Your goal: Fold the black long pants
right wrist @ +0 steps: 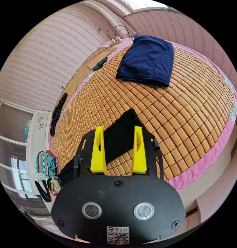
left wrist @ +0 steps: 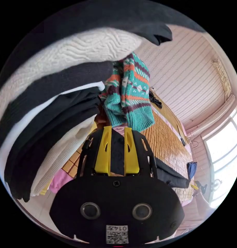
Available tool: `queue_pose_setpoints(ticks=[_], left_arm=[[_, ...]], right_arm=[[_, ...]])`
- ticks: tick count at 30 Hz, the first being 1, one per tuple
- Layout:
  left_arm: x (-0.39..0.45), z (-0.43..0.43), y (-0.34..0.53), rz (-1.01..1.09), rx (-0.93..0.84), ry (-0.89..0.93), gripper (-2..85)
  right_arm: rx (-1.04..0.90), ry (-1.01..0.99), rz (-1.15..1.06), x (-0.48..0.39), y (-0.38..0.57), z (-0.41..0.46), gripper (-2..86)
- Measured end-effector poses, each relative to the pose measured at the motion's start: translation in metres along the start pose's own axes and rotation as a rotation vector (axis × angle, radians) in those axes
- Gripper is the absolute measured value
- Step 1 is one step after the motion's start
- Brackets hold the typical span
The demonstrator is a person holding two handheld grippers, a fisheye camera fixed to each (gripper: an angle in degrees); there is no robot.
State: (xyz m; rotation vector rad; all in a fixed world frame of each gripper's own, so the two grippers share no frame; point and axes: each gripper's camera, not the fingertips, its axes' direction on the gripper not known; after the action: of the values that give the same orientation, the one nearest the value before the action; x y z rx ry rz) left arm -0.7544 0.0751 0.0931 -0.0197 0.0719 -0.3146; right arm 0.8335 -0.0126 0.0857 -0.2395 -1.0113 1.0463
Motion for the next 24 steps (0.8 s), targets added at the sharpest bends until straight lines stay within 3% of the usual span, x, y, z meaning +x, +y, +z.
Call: queue_pose_setpoints(ticks=[4,6,8,11,16,20,24], left_arm=[[0.018,0.037,0.029,0.090,-0.186,-0.112,11.5],[0.025,0.069,0.043,0.085,-0.316,-0.176,13.6],[0.039,0.081,0.050,0.124,-0.305,-0.227,14.0],[0.070,0.103,0.053,0.242,-0.328,-0.349,13.6],[0.103,0.128,0.044,0.334,-0.430,-0.318,7.3],[0.125,0.124,0.038,0.429,-0.451,-0.328,6.4],[0.122,0.108,0.047,0.470,-0.520,-0.289,6.4]], right_arm=[[-0.043,0.002,0.059,0.042,0.027,0.026,15.5],[0.024,-0.029,0.094,0.057,0.039,0.028,13.1],[0.046,-0.102,0.158,0.073,0.042,0.033,8.3],[0.081,-0.198,0.175,0.083,0.038,0.039,8.3],[0.011,-0.235,0.219,0.087,0.017,0.060,3.6],[0.077,-0.192,0.069,0.062,0.008,0.019,1.6],[-0.050,-0.166,0.024,0.081,0.010,0.000,1.0]])
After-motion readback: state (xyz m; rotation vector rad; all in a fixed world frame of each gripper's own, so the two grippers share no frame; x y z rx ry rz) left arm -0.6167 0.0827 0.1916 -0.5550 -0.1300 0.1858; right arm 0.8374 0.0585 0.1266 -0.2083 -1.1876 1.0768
